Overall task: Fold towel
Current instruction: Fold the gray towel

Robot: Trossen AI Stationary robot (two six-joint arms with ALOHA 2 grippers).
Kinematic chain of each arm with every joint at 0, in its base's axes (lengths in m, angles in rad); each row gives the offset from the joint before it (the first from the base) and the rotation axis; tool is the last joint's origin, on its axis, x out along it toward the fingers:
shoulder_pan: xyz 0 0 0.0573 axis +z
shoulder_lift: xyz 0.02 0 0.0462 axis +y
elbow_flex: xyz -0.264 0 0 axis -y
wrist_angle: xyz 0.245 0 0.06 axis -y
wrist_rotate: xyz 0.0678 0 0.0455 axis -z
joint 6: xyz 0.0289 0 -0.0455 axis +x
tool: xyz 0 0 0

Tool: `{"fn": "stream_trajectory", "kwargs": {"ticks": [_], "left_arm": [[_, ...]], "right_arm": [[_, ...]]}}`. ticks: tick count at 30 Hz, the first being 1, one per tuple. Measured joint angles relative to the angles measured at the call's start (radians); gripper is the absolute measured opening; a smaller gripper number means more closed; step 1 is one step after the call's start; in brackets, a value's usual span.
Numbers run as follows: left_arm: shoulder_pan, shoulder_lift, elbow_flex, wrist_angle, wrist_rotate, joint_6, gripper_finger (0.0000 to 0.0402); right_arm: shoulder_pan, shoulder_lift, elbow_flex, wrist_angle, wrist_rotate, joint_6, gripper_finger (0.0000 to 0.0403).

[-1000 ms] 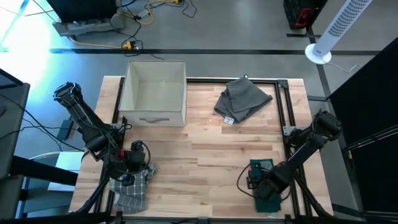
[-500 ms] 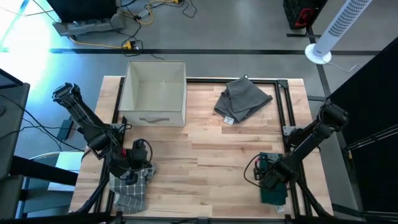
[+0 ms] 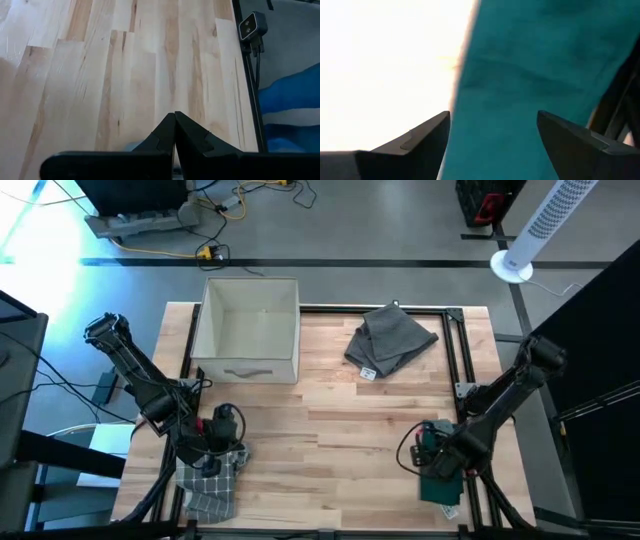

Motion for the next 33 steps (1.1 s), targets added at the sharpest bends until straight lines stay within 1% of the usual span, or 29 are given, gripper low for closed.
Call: {"fn": "stream_trajectory", "kwargs": {"ticks": [5,7,10,13,16,18,20,23,25,28,33], "left_arm": [[0.008,0.000,0.000,0.000,0.003,0.055,0.0000],[0.022,0.000,0.000,0.000,0.017,0.079,0.0000],[0.047,0.000,0.000,0.000,0.054,0.103,0.0000],[0.068,0.000,0.000,0.000,0.086,0.120,0.0000],[0.085,0.000,0.000,0.000,0.124,0.094,0.0000],[0.088,0.000,0.000,0.000,0.149,0.060,0.0000],[0.085,0.000,0.000,0.000,0.166,0.029,0.0000],[0.091,0.000,0.000,0.000,0.194,-0.047,0.0000],[0.110,0.000,0.000,0.007,0.231,-0.103,0.0000],[0.137,0.000,0.000,0.030,0.267,-0.156,0.0000],[0.197,0.000,0.000,0.084,0.275,-0.231,0.0000]], "right_arm": [[-0.055,-0.004,0.224,-0.227,0.135,-0.084,0.0286],[-0.094,0.006,0.323,-0.288,0.219,-0.153,0.0286],[-0.153,0.032,0.452,-0.325,0.349,-0.289,0.0286],[-0.206,0.058,0.536,-0.320,0.429,-0.424,0.0286],[-0.249,0.088,0.578,-0.296,0.442,-0.569,0.0286],[-0.268,0.104,0.584,-0.272,0.449,-0.673,0.0286],[-0.279,0.113,0.579,-0.251,0.459,-0.738,0.0286],[-0.302,0.114,0.571,-0.246,0.407,-0.812,0.0286],[-0.314,0.111,0.571,-0.246,0.376,-0.871,0.0286],[-0.330,0.103,0.571,-0.261,0.371,-0.981,0.0286],[-0.378,0.068,0.571,-0.337,0.348,-1.131,0.0286]]}}
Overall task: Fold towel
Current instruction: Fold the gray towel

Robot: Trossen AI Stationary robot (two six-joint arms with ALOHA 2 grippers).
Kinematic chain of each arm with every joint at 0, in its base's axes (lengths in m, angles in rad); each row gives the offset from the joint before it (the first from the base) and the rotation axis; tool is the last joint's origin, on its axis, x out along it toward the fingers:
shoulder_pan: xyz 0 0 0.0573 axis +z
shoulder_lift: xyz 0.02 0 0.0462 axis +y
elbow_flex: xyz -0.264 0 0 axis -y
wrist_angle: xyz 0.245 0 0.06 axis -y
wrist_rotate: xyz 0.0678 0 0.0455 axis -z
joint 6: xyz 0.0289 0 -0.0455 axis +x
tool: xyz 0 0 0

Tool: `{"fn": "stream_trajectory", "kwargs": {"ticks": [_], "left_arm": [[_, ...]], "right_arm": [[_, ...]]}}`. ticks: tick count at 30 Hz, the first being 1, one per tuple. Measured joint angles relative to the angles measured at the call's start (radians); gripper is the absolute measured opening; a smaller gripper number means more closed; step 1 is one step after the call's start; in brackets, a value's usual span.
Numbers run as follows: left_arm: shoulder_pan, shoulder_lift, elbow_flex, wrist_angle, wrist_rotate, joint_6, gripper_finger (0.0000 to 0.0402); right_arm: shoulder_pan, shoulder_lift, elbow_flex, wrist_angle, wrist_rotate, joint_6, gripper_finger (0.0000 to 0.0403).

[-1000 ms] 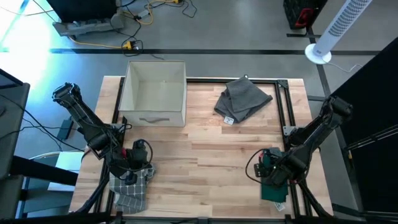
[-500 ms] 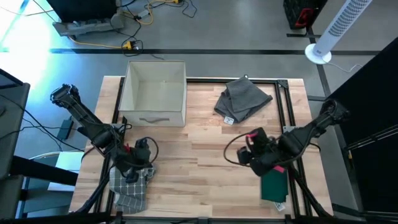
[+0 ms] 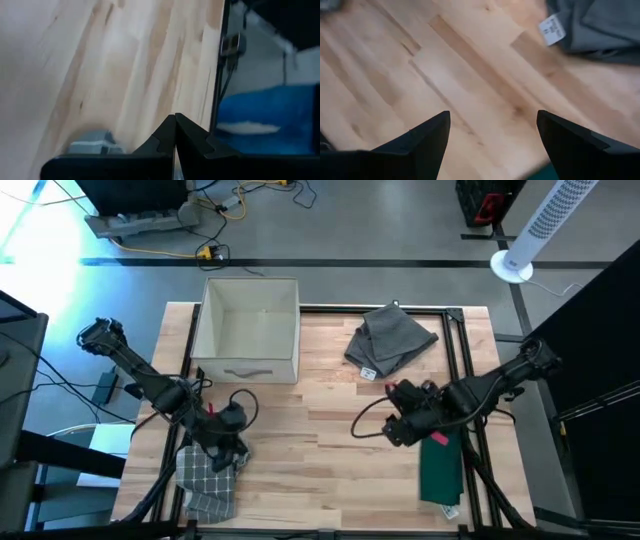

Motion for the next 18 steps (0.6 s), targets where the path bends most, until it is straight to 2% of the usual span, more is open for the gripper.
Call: {"fn": "stream_trajectory", "kwargs": {"ticks": [5,10,13,18], "left_arm": [[0.048,0.000,0.000,0.096,-0.002,-0.048,0.0000],[0.072,0.000,0.000,0.185,-0.072,-0.041,0.0000],[0.088,0.000,0.000,0.225,-0.074,0.011,0.0000],[0.106,0.000,0.000,0.231,-0.071,0.105,0.0000]], "right_arm": [[-0.074,-0.048,0.000,-0.069,0.004,-0.132,0.0286],[-0.186,-0.054,-0.001,-0.161,0.030,-0.405,0.0286],[-0.307,-0.054,-0.024,-0.157,-0.058,-0.566,0.0286],[-0.542,-0.053,-0.074,-0.131,-0.187,-0.721,0.0286]]}}
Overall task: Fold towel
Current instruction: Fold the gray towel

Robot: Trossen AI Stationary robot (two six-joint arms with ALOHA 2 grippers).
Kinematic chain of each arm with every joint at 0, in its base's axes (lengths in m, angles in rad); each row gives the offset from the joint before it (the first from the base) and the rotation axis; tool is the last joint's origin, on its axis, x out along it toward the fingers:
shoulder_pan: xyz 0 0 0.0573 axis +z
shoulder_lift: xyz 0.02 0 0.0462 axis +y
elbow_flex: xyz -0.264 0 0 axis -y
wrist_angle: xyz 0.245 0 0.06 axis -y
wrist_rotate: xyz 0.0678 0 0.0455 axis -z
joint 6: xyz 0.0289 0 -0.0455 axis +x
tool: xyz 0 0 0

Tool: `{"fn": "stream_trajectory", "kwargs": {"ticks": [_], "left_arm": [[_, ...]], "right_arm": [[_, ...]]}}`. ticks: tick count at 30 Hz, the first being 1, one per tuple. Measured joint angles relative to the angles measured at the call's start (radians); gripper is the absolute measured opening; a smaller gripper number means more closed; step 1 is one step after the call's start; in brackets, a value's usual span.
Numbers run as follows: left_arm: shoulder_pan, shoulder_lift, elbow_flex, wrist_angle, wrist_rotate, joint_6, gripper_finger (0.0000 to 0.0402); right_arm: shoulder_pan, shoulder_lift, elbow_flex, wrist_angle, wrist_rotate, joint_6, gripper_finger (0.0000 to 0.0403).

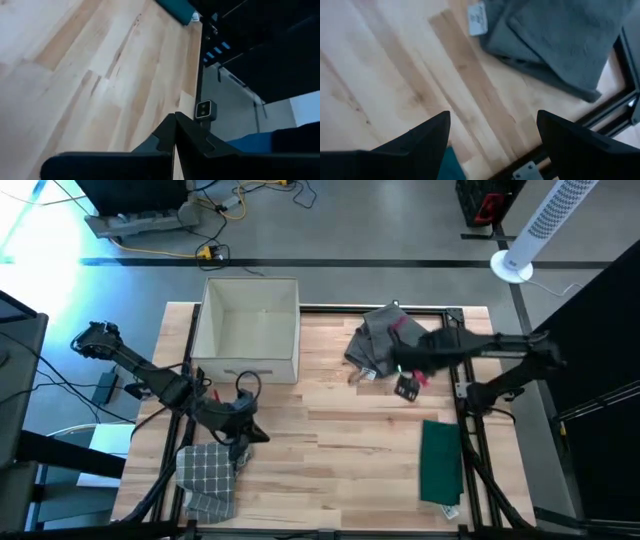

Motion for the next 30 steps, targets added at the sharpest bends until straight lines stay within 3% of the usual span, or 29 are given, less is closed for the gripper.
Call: {"fn": "stream_trajectory", "kwargs": {"ticks": [4,9,16,24,30], "left_arm": [[-0.003,0.000,0.000,-0.002,0.002,0.088,0.0000],[-0.001,0.000,0.000,-0.019,0.003,0.200,0.0000],[-0.002,0.000,0.000,-0.065,0.033,0.222,0.0000],[-0.002,0.000,0.000,-0.087,0.034,0.217,0.0000],[-0.002,0.000,0.000,-0.096,0.033,0.230,0.0000]], "right_arm": [[-0.159,0.000,-0.048,0.107,-0.107,-0.111,0.0286],[-0.294,0.043,-0.162,0.319,-0.115,-0.338,0.0286],[-0.343,0.107,-0.294,0.649,-0.100,-0.645,0.0286],[-0.396,0.236,-0.336,0.729,-0.066,-0.704,0.0280],[-0.409,0.312,-0.336,0.733,-0.077,-0.709,0.0212]]}}
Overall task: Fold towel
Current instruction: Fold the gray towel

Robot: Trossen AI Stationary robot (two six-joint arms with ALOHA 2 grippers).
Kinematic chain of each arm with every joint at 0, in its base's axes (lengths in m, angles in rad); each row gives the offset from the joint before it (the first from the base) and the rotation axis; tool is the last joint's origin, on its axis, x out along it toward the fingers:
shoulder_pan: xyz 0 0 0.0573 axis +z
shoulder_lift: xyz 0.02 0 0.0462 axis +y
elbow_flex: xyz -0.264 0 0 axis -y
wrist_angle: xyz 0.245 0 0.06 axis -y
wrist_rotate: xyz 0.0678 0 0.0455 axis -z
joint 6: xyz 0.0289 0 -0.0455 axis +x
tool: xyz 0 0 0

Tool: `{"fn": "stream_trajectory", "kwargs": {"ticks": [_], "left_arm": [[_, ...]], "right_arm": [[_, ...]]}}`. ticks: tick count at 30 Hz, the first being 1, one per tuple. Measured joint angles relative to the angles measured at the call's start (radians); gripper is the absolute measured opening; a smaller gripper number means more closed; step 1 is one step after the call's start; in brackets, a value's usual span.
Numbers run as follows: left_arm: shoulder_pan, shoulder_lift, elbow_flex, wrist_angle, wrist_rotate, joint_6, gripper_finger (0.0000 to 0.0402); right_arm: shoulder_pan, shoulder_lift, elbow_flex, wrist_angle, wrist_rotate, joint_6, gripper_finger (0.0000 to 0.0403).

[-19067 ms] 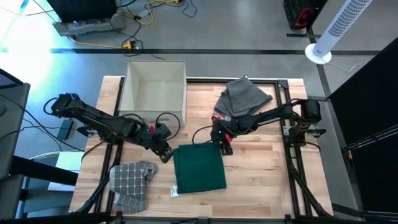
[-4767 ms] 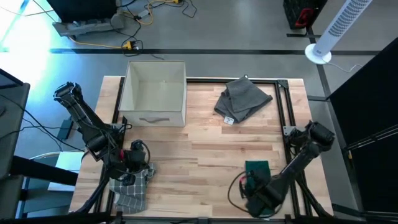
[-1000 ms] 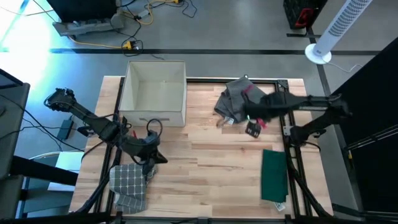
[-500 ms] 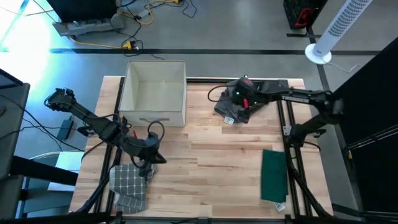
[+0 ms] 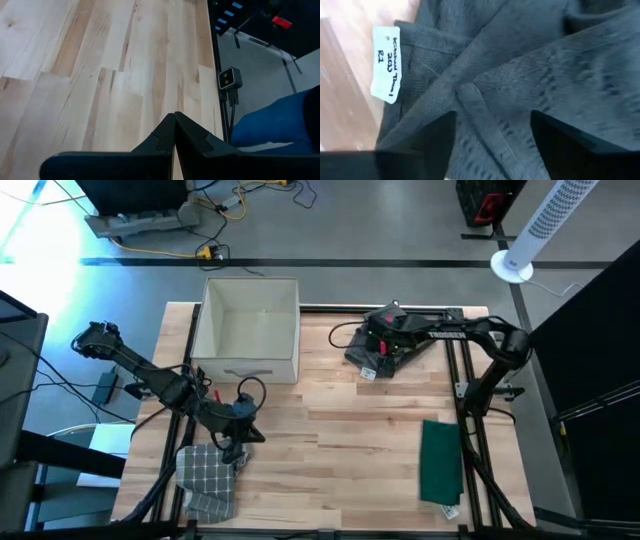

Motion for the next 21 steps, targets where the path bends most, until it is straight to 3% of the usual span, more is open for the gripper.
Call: {"fn": "stream_trajectory", "kwargs": {"ticks": [8,15,21], "left_arm": [[0.000,0.000,0.000,-0.004,-0.007,-0.008,0.0000],[0.000,0.000,0.000,-0.004,-0.007,-0.008,0.0000],[0.000,0.000,0.000,-0.004,-0.007,-0.016,0.0000]], "right_arm": [[0.003,0.006,0.000,0.047,0.040,0.045,0.0141],[0.003,0.013,0.000,0.105,0.023,-0.006,0.0135],[0.011,0.014,0.000,0.039,-0.013,-0.031,0.0139]]}}
